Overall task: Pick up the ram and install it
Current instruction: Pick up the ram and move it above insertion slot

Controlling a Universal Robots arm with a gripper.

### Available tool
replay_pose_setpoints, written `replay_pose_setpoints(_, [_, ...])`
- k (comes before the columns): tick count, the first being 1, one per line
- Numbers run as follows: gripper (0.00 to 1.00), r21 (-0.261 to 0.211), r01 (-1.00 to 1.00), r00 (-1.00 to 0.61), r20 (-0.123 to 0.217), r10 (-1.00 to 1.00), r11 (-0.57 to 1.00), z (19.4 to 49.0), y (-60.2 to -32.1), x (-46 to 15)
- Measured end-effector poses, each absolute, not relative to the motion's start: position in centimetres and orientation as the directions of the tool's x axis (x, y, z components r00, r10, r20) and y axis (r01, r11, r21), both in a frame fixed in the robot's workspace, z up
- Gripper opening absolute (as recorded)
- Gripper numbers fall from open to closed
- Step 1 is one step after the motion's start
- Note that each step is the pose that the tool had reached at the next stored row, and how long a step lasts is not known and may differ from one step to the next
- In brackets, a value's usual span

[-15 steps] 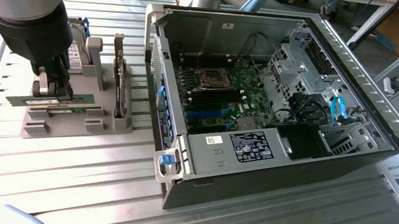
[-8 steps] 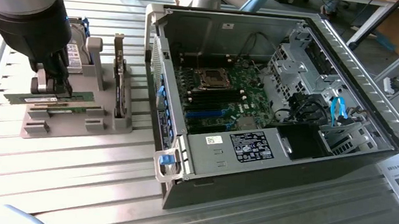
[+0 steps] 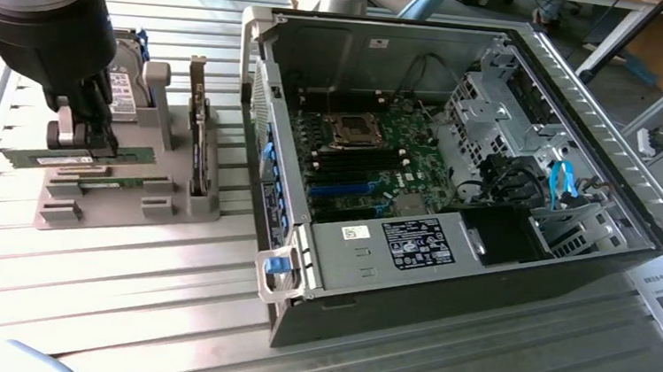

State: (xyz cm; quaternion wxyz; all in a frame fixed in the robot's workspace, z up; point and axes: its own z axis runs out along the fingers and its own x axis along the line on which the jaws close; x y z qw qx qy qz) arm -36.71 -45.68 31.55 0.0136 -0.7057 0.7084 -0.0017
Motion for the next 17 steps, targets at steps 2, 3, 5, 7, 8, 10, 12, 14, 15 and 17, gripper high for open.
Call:
replay_pose_setpoints(2, [0.12, -0.022, -1.0, -0.004, -0.017, -1.0, 0.004, 31.8, -45.7, -36.7])
replay_pose_setpoints(3, [0.12, -0.022, -1.0, -0.004, -0.017, -1.0, 0.004, 31.9, -45.7, -36.7])
replay_pose_setpoints(5, [0.12, -0.022, -1.0, -0.004, -0.017, -1.0, 0.004, 32.1, -45.7, -36.7])
replay_pose_setpoints(7, [0.12, -0.022, -1.0, -0.004, -0.017, -1.0, 0.004, 32.2, -45.7, -36.7])
replay_pose_setpoints(8, [0.12, -0.022, -1.0, -0.004, -0.017, -1.0, 0.004, 32.3, -45.7, -36.7])
replay_pose_setpoints(10, [0.12, -0.022, -1.0, -0.004, -0.017, -1.0, 0.004, 32.5, -45.7, -36.7])
replay_pose_setpoints(12, [0.12, -0.022, -1.0, -0.004, -0.017, -1.0, 0.004, 32.6, -45.7, -36.7])
replay_pose_setpoints(14, [0.12, -0.022, -1.0, -0.004, -0.017, -1.0, 0.004, 32.7, -45.7, -36.7])
replay_pose_setpoints(15, [0.12, -0.022, -1.0, -0.004, -0.017, -1.0, 0.004, 32.8, -45.7, -36.7])
replay_pose_setpoints(17, [0.12, -0.022, -1.0, -0.004, -0.017, -1.0, 0.004, 33.1, -45.7, -36.7])
